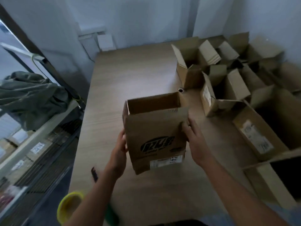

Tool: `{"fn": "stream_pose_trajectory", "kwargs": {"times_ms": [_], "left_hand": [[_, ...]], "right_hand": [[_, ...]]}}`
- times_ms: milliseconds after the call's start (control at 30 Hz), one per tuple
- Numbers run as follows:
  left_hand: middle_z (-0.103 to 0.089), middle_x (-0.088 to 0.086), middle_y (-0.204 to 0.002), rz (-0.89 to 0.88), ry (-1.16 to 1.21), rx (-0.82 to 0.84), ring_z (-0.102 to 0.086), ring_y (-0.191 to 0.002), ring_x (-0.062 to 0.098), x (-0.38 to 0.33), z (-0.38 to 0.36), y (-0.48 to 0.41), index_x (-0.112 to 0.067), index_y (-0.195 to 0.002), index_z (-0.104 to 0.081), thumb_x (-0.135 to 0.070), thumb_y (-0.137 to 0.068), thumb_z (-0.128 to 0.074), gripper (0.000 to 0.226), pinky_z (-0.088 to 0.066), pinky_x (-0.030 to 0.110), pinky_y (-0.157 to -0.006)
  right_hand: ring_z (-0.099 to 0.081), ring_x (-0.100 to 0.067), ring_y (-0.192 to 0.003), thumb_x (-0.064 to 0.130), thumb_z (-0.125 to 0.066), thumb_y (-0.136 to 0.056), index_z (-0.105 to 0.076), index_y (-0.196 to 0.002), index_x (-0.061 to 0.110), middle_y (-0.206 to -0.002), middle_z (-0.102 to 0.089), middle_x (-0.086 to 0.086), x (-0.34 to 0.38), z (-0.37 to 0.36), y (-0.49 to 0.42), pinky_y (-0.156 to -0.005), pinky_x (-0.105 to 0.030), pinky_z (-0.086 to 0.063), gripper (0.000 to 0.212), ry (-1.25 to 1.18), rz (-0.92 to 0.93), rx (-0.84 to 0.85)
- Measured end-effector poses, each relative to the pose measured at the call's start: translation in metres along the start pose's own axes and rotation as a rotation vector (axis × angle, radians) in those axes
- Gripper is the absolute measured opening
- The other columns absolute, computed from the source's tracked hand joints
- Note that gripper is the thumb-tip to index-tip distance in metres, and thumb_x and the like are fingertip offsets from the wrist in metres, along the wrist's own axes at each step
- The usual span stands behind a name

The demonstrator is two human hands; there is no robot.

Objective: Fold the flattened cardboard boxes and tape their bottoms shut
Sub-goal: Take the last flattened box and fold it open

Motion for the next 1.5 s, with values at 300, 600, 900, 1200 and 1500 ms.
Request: {"fn": "stream_pose_trajectory", "kwargs": {"times_ms": [300,600,900,1200,1500], "left_hand": [[-0.061,0.012,-0.130,0.052,0.085,0.060,-0.058,-0.119,0.036,-0.002,-0.020,0.055,-0.020,-0.140,-0.052,-0.051,-0.100,-0.053,0.051,-0.056,0.039,-0.081],[-0.061,0.016,-0.110,-0.028,0.038,0.000,-0.069,-0.076,0.020,-0.039,-0.025,0.058,-0.022,-0.121,-0.058,0.019,-0.089,-0.053,0.052,-0.056,0.031,-0.055],[-0.052,-0.010,-0.141,0.058,-0.045,0.010,-0.051,-0.122,0.016,-0.035,-0.012,0.073,-0.015,-0.097,-0.080,-0.026,-0.080,-0.056,0.032,-0.046,0.037,-0.088],[-0.036,0.001,-0.137,-0.110,-0.614,-0.006,-0.044,-0.121,0.019,-0.042,-0.018,0.086,-0.038,-0.146,-0.042,-0.031,-0.097,-0.067,0.055,-0.040,0.033,-0.104],[0.001,0.000,-0.170,-0.015,-0.542,0.052,-0.007,-0.154,0.016,-0.030,-0.020,0.073,-0.029,-0.159,-0.022,-0.023,-0.104,-0.055,0.065,-0.013,0.034,-0.124]], "right_hand": [[-0.042,-0.008,-0.142,0.068,-0.051,-0.088,-0.046,-0.140,0.032,-0.149,-0.047,0.008,0.013,0.023,0.074,-0.117,-0.047,-0.039,0.064,0.057,0.165,0.052],[-0.042,-0.005,-0.137,0.064,-0.068,-0.081,-0.060,-0.114,0.059,-0.152,-0.035,0.006,0.034,-0.005,0.093,-0.110,-0.031,-0.045,0.034,0.315,0.268,0.158],[-0.046,-0.012,-0.130,0.040,-0.075,-0.088,-0.030,-0.150,0.024,-0.147,-0.043,0.002,0.026,0.004,0.087,-0.091,-0.011,-0.046,0.078,0.367,0.157,0.029],[-0.046,-0.006,-0.120,0.033,-0.065,-0.097,-0.044,-0.149,0.032,-0.132,-0.042,0.003,0.010,0.004,0.088,-0.107,-0.023,-0.039,0.056,0.464,0.093,0.007],[-0.021,-0.036,-0.142,0.049,-0.037,-0.103,-0.025,-0.155,0.035,-0.154,-0.017,-0.009,0.025,-0.019,0.091,-0.113,-0.054,-0.033,0.056,1.177,0.202,0.092]]}}
Point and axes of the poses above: each hand's wrist, its own y-axis away from the middle knuckle, its own z-axis out of the back of the hand, x = y × z, the point moved 10 cm from there along -y, towards the middle knuckle
